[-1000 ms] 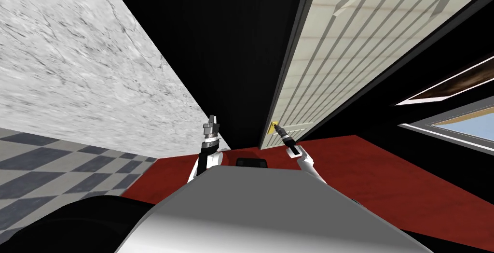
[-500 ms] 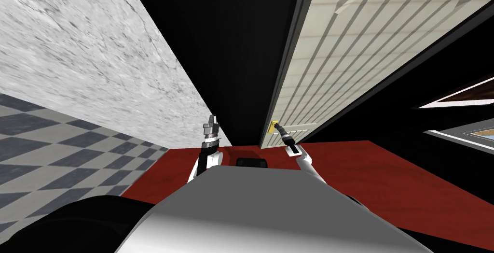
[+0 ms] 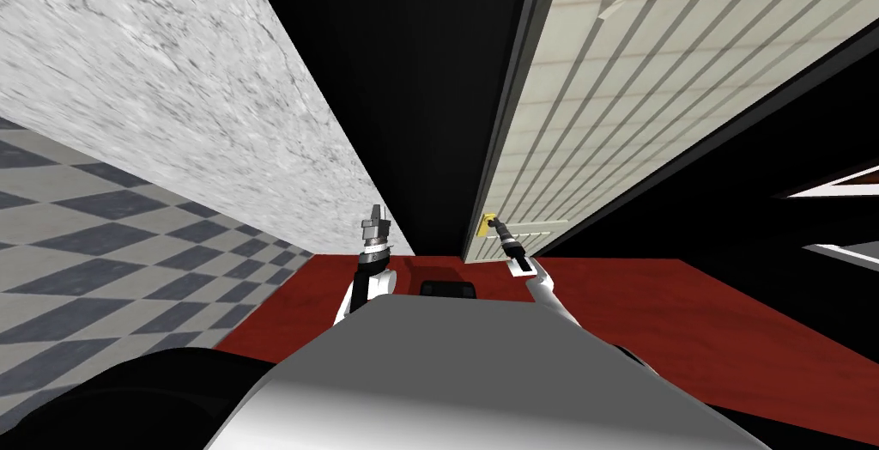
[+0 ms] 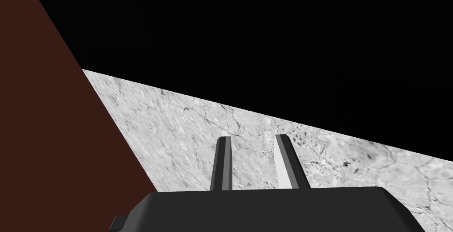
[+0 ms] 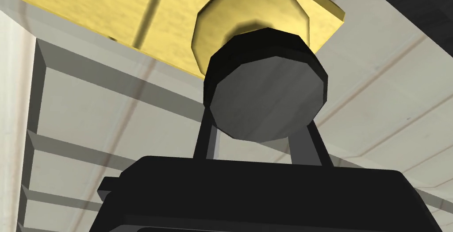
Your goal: Pull the door open
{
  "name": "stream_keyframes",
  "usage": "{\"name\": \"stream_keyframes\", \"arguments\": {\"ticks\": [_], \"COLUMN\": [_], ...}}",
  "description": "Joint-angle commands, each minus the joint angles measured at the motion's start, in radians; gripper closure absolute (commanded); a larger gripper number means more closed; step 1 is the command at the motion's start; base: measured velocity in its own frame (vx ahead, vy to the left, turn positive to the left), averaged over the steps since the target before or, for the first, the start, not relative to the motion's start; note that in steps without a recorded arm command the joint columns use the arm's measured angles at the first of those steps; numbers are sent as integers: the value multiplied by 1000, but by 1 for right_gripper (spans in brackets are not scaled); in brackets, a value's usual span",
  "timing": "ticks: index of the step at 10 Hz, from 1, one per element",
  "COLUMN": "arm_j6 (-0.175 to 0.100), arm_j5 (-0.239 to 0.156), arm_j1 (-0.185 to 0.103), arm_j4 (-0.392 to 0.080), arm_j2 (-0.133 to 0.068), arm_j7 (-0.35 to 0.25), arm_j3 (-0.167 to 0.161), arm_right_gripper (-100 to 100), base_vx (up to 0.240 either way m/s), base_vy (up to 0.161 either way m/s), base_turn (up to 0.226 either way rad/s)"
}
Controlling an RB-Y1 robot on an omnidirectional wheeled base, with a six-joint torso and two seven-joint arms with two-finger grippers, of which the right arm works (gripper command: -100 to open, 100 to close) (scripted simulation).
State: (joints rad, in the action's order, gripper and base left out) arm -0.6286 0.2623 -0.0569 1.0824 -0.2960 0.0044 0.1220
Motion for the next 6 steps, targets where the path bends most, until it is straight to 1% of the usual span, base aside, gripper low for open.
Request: {"name": "stream_keyframes", "arguments": {"ticks": [1, 2, 4, 5, 6], "arm_j6": [-7, -1, 11, 11, 17], "arm_j5": [-29, -65, -125, -138, -175], "arm_j1": [-11, -15, -22, -22, -26], "arm_j4": [2, -1, -5, -5, -8], "arm_j2": [3, 3, 3, 3, 3], "arm_j7": [-20, -49, -106, -106, -135], "arm_j3": [-6, -12, -23, -23, -29], "arm_right_gripper": [100, 100, 100, 100, 100], "base_vx": [-58, -60, -85, -49, -55], "base_vy": [-50, -44, -66, -56, -28], "base_turn": [63, 76, 167, 36, 95]}}
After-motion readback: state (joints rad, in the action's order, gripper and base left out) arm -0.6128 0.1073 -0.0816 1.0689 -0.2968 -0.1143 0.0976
